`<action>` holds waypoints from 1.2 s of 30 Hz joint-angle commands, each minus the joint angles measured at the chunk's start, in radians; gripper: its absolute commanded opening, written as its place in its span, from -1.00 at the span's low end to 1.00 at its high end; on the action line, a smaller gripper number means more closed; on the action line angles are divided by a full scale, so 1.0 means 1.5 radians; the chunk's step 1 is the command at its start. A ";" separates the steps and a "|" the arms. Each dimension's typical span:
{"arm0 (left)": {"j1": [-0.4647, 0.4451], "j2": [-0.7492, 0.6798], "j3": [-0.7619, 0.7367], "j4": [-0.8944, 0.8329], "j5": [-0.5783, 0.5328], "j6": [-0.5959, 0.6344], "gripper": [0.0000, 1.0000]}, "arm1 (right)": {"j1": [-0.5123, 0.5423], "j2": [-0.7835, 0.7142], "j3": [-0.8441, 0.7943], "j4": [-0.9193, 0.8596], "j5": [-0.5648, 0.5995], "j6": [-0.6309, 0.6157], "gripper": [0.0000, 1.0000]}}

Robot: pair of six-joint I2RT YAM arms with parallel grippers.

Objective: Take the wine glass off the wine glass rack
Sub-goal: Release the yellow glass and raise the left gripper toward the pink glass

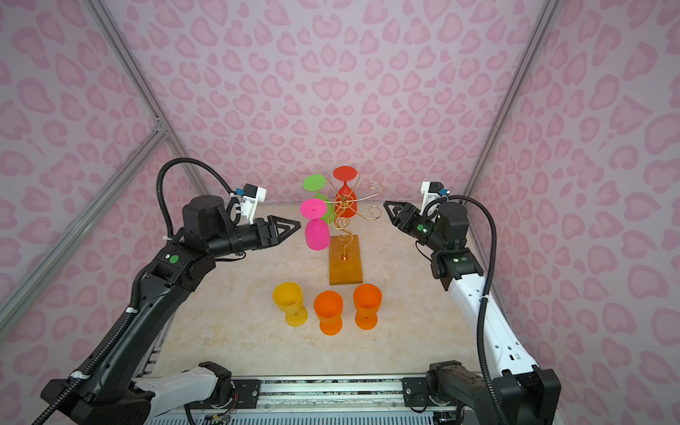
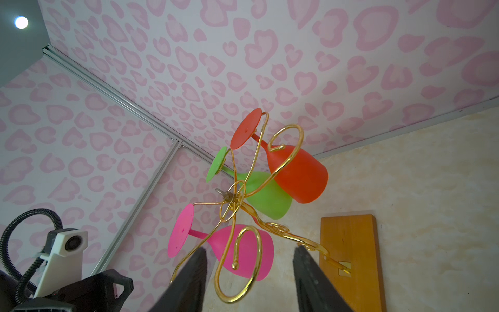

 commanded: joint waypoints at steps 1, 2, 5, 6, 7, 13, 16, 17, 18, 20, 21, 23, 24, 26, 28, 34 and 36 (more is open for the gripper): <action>0.008 0.017 -0.008 0.092 0.050 -0.070 0.39 | 0.001 -0.004 -0.005 0.009 -0.002 -0.003 0.04; 0.012 0.021 -0.009 0.095 0.050 -0.079 0.39 | 0.001 -0.006 -0.006 0.008 -0.001 -0.004 0.04; 0.017 0.035 -0.016 0.103 0.051 -0.099 0.39 | 0.000 -0.010 -0.007 0.004 0.002 -0.007 0.04; 0.019 0.039 -0.019 0.109 0.052 -0.108 0.39 | 0.000 -0.010 -0.007 0.005 0.001 -0.006 0.04; 0.019 0.042 -0.023 0.118 0.054 -0.116 0.39 | -0.001 -0.010 -0.008 0.005 0.001 -0.006 0.04; 0.020 0.068 -0.032 0.164 0.068 -0.150 0.37 | -0.001 -0.012 -0.012 0.010 0.001 -0.004 0.04; 0.020 0.083 -0.026 0.168 0.069 -0.153 0.35 | -0.002 -0.014 -0.017 0.010 0.000 -0.004 0.04; 0.019 0.088 -0.025 0.173 0.070 -0.156 0.34 | -0.003 -0.016 -0.018 0.010 0.000 -0.004 0.04; 0.020 0.093 -0.023 0.174 0.072 -0.158 0.33 | -0.003 -0.017 -0.019 0.011 0.000 -0.004 0.04; 0.020 0.103 -0.017 0.176 0.075 -0.160 0.32 | -0.005 -0.019 -0.023 0.012 0.000 -0.004 0.04; 0.020 0.106 -0.015 0.175 0.075 -0.159 0.32 | -0.007 -0.020 -0.025 0.011 0.000 -0.003 0.04; 0.020 0.114 -0.012 0.179 0.075 -0.160 0.30 | -0.009 -0.022 -0.028 0.011 0.000 -0.003 0.04; 0.020 0.118 -0.010 0.180 0.074 -0.160 0.29 | -0.010 -0.023 -0.029 0.011 -0.001 -0.003 0.04; 0.020 0.125 -0.004 0.182 0.077 -0.159 0.27 | -0.013 -0.024 -0.031 0.012 -0.002 -0.003 0.04; 0.020 0.132 0.000 0.183 0.077 -0.158 0.25 | -0.016 -0.024 -0.033 0.014 -0.002 -0.002 0.05; 0.020 0.150 0.010 0.190 0.079 -0.162 0.13 | -0.021 -0.024 -0.041 0.022 -0.007 0.002 0.05; 0.020 0.153 0.012 0.193 0.080 -0.165 0.10 | -0.024 -0.024 -0.044 0.022 -0.009 0.003 0.04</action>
